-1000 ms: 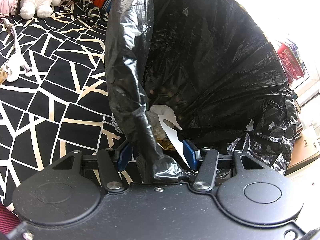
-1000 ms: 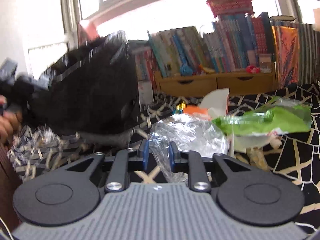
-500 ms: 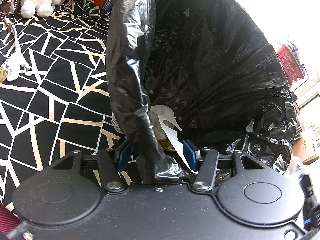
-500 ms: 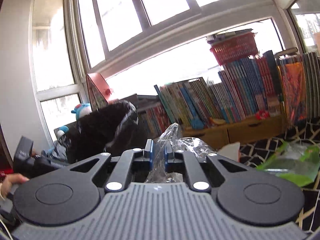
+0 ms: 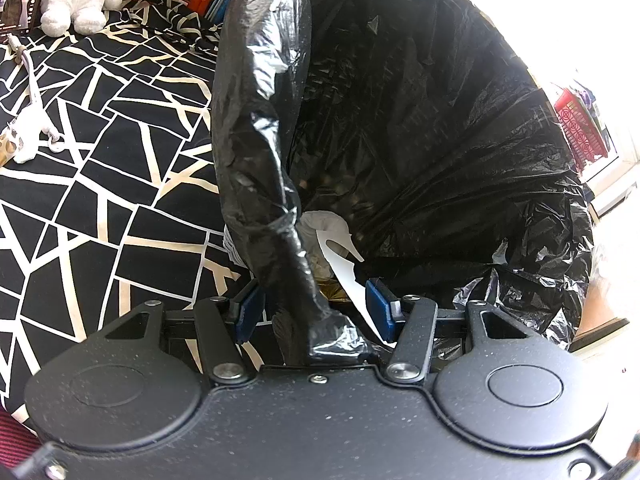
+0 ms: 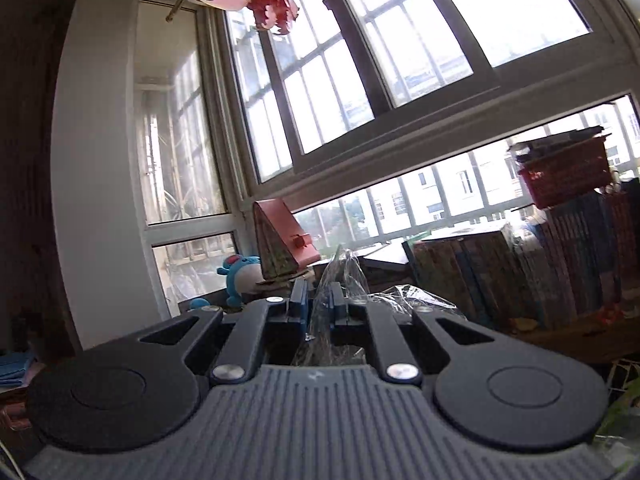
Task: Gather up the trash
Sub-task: 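Lift the plastic wrap over the bin and open the right gripper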
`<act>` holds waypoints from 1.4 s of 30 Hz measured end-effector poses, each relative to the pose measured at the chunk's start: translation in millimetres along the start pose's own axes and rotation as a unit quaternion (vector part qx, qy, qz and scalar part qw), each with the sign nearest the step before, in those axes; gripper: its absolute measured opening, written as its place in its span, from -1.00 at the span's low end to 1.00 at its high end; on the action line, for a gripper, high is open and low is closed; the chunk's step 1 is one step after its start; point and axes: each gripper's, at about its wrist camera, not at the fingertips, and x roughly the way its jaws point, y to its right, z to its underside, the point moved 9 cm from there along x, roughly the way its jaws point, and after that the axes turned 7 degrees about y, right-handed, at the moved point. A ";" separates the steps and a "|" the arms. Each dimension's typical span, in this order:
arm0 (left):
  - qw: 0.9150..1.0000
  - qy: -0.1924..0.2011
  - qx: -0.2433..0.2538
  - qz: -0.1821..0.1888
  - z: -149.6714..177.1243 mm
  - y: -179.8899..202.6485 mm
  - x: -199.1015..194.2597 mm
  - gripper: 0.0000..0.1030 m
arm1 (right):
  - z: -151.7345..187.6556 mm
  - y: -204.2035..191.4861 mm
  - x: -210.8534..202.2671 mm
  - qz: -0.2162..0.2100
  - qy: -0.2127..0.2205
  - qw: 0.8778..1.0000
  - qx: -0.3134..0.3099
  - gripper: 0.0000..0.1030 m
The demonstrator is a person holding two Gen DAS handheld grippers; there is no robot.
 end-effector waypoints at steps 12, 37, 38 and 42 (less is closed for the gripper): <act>1.000 0.001 0.001 0.002 -0.3 0.3 0.4 0.01 | -6.1 -87.7 60.4 -0.131 0.001 0.991 0.015 -0.73; 1.000 0.003 -0.004 0.006 -0.3 -2.6 -0.3 0.03 | 146.3 -54.8 128.0 -0.049 -0.247 0.964 0.080 -0.65; 1.000 0.003 -0.003 0.006 -0.2 -2.3 -0.1 0.03 | 148.6 -54.0 128.7 -0.045 -0.252 0.963 0.080 -0.64; 1.000 0.003 -0.004 0.006 -0.3 -2.6 -0.4 0.03 | 154.4 -53.3 130.6 -0.035 -0.266 0.960 0.076 -0.25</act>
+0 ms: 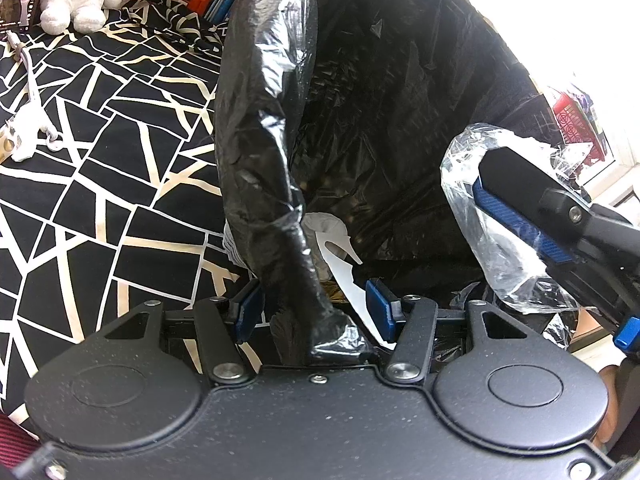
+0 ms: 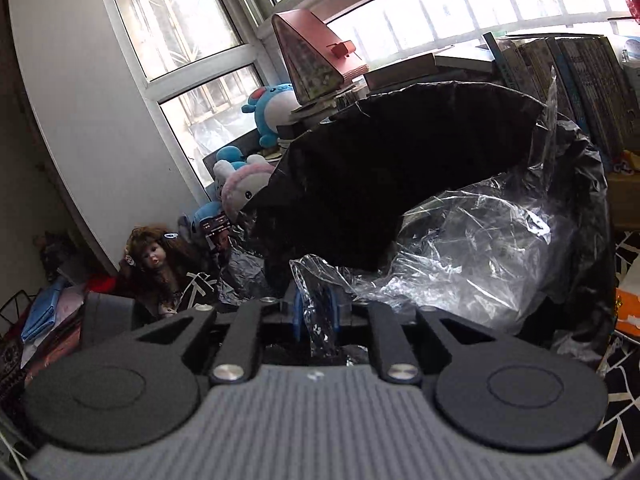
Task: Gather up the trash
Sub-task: 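Lift the plastic wrap over the bin and open the right gripper, then move the right gripper back to the green snack bag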
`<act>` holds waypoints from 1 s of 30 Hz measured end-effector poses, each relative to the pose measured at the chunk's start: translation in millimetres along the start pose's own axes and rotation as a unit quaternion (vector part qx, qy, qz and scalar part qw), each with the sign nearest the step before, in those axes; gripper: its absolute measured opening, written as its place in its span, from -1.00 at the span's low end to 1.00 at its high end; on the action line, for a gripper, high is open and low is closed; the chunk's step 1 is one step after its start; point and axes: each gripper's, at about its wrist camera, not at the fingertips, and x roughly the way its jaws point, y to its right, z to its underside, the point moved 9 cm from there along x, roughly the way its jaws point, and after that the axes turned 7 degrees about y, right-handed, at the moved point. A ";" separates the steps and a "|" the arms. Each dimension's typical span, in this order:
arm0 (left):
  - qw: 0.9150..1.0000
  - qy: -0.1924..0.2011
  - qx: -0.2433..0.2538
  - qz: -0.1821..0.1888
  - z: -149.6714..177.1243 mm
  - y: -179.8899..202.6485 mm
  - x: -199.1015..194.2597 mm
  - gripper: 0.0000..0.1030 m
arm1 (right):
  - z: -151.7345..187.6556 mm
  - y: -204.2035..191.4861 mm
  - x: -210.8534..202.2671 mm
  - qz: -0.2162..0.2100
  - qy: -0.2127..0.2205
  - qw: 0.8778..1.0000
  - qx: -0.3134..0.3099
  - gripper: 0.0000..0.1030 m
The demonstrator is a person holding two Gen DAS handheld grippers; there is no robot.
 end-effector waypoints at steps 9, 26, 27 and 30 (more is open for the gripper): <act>1.000 0.000 0.000 0.000 0.4 0.7 0.1 0.03 | -11.6 -19.3 -10.2 -0.054 0.013 0.998 0.010 0.42; 1.000 -0.003 -0.006 0.004 -1.2 -0.7 3.0 0.03 | -48.0 -21.0 -16.3 -0.065 0.051 0.996 0.043 0.73; 1.000 -0.002 -0.007 0.004 -1.3 -1.3 2.6 0.03 | -47.0 -16.8 -20.2 -0.059 0.053 0.996 0.040 0.74; 1.000 -0.002 -0.006 0.004 -1.4 -1.5 2.7 0.03 | -43.9 -4.2 -33.6 -0.045 0.063 0.996 0.031 0.74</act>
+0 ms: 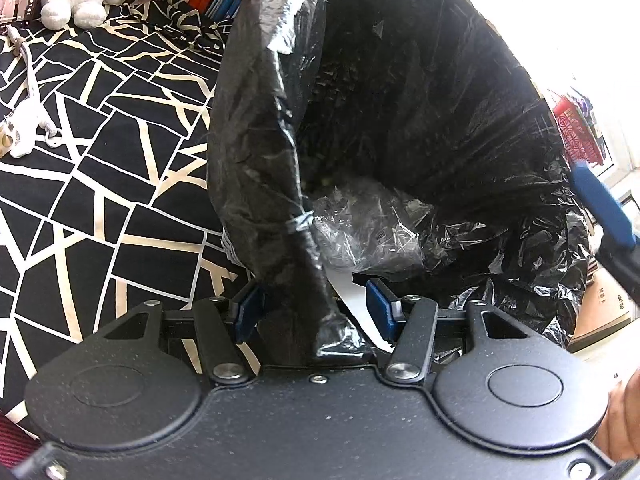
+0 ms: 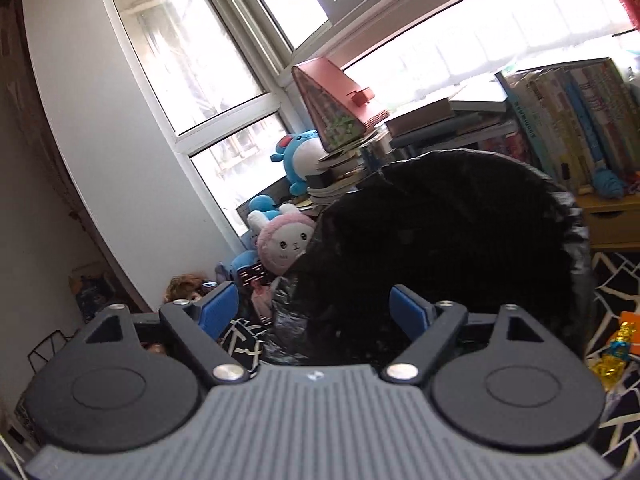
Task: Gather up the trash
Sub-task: 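Move the right gripper back to the green snack bag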
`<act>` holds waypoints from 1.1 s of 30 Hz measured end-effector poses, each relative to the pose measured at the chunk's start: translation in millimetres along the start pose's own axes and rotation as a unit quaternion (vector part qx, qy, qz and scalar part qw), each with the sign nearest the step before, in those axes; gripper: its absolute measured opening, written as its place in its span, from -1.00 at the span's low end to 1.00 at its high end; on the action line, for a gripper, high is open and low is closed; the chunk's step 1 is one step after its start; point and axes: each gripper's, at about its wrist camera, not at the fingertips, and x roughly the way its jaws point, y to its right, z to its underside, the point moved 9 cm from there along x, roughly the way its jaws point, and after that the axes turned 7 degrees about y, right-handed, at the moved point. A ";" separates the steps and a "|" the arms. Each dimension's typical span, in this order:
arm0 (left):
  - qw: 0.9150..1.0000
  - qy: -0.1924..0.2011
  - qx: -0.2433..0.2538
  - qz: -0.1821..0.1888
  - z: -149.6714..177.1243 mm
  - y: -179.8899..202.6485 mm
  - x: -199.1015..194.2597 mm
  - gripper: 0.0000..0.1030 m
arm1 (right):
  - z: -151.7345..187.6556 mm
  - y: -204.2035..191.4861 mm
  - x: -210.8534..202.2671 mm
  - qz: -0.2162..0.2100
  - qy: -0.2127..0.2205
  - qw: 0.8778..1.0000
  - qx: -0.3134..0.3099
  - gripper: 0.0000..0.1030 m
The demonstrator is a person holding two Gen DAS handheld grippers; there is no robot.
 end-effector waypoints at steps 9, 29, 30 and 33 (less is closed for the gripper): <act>1.000 0.001 -0.001 0.000 -0.2 -0.5 -0.1 0.03 | 0.0 38.4 -62.5 0.081 0.052 0.994 -0.053 0.84; 1.000 0.005 0.001 -0.004 0.0 -1.4 -4.0 0.02 | 51.1 173.3 -163.5 0.342 0.063 0.934 -0.079 0.92; 1.000 0.005 0.001 -0.004 0.0 -1.4 -4.0 0.02 | 54.6 180.3 -166.3 0.353 0.060 0.930 -0.079 0.92; 1.000 0.005 0.002 -0.004 0.1 -1.2 -5.2 0.02 | 64.8 200.1 -174.7 0.383 0.053 0.919 -0.073 0.92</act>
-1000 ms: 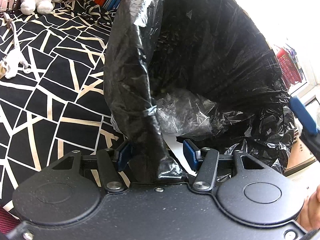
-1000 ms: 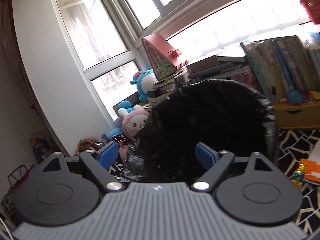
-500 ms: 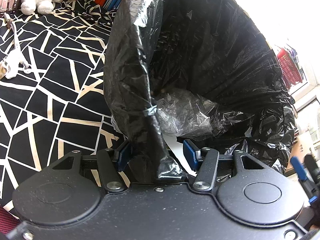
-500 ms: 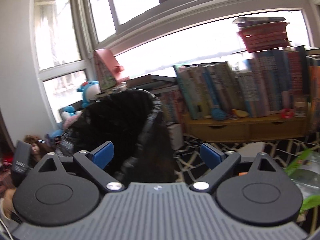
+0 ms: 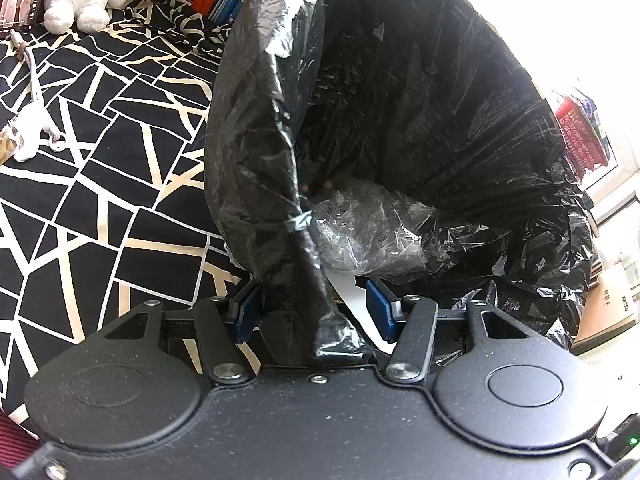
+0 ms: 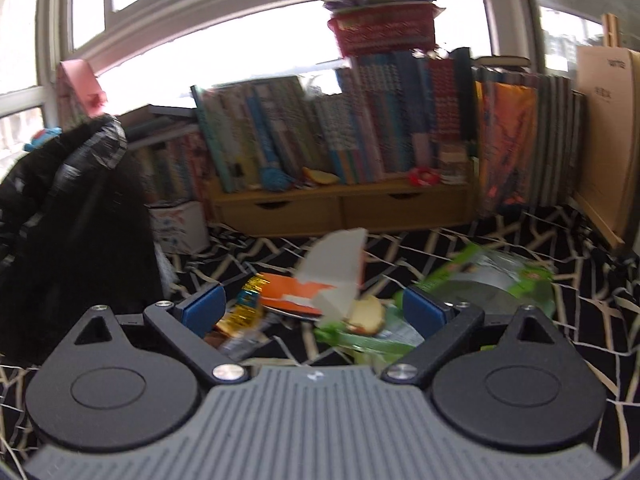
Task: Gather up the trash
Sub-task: 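Move the right gripper back to the green snack bag, then grasp the green snack bag with the right gripper and lift it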
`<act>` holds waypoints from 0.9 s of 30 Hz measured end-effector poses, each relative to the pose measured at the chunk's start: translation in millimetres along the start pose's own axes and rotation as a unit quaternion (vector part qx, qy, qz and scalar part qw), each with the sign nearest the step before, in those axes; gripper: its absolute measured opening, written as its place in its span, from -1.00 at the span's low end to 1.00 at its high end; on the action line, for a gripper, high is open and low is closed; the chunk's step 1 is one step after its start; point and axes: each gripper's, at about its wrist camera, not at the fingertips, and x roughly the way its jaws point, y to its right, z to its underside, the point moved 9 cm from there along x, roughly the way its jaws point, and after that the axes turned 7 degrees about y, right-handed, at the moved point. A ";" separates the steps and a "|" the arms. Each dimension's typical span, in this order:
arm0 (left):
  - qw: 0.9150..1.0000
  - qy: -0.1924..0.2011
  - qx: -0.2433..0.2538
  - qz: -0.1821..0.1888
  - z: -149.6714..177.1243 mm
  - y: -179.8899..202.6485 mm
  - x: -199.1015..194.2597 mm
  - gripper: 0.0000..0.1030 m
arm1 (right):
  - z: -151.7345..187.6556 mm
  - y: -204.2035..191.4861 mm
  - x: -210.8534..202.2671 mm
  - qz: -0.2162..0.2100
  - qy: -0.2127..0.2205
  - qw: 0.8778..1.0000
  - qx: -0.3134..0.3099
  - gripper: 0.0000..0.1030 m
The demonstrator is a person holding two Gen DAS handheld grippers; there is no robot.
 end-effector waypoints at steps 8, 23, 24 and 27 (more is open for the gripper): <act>1.000 0.000 0.000 0.000 -0.1 0.1 0.5 0.02 | 29.4 41.9 11.1 0.068 -0.027 0.997 0.000 0.92; 1.000 0.000 0.000 0.000 0.0 0.2 0.6 0.02 | 65.9 76.3 35.5 0.105 -0.083 0.991 0.003 0.88; 1.000 0.000 0.000 0.000 0.0 0.2 0.5 0.02 | 66.9 76.1 36.4 0.105 -0.084 0.991 0.002 0.86; 1.000 0.000 0.000 0.000 0.1 0.2 0.5 0.03 | 69.8 75.3 38.8 0.104 -0.089 0.991 -0.002 0.77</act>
